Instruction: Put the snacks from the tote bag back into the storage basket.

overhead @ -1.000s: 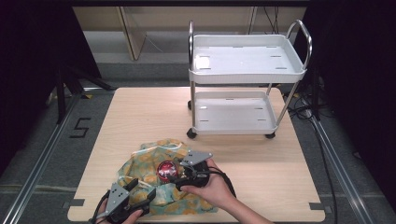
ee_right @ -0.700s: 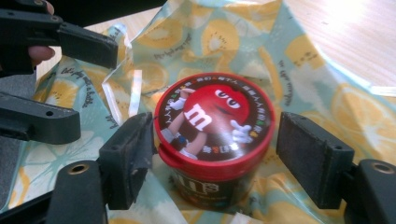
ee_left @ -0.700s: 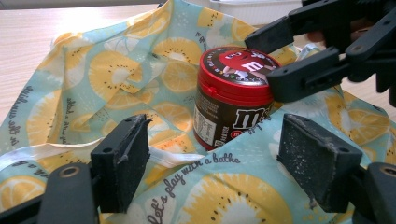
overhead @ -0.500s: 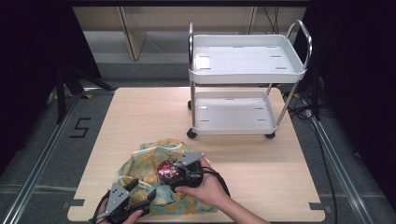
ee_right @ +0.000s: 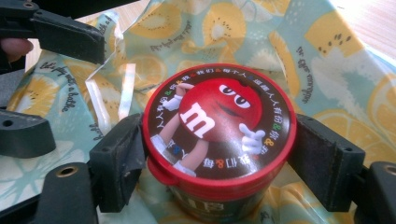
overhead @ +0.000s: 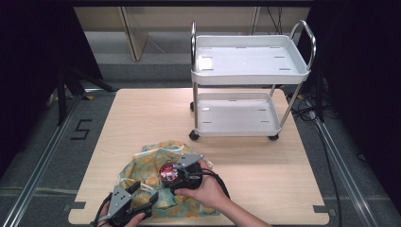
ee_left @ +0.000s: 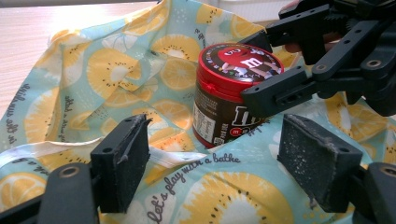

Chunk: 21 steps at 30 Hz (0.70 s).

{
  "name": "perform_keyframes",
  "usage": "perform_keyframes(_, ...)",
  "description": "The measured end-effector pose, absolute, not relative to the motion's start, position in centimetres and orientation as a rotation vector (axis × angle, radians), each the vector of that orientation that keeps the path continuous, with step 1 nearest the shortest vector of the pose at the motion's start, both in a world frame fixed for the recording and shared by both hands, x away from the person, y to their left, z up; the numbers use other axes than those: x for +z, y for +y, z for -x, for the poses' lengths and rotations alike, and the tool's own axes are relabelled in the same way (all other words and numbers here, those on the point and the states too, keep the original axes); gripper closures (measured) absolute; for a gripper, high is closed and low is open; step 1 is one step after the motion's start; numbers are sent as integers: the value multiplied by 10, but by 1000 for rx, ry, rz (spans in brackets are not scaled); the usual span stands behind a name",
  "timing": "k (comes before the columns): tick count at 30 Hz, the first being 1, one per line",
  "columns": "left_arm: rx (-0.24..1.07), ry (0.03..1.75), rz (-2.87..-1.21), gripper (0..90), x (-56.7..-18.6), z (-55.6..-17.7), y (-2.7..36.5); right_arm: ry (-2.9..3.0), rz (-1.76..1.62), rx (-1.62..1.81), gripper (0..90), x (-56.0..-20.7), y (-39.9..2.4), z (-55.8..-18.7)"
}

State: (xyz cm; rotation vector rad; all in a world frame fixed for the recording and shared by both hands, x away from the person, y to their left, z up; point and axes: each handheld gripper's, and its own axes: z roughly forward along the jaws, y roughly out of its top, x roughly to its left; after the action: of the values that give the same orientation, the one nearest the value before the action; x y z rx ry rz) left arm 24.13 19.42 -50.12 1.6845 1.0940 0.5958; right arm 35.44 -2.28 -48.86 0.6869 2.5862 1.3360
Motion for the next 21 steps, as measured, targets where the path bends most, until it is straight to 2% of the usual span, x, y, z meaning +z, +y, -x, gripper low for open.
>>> perform_keyframes(21,593,1096,-1691,241,-502,-241,193,2555,-669,1330,241,-496,-15,-358)
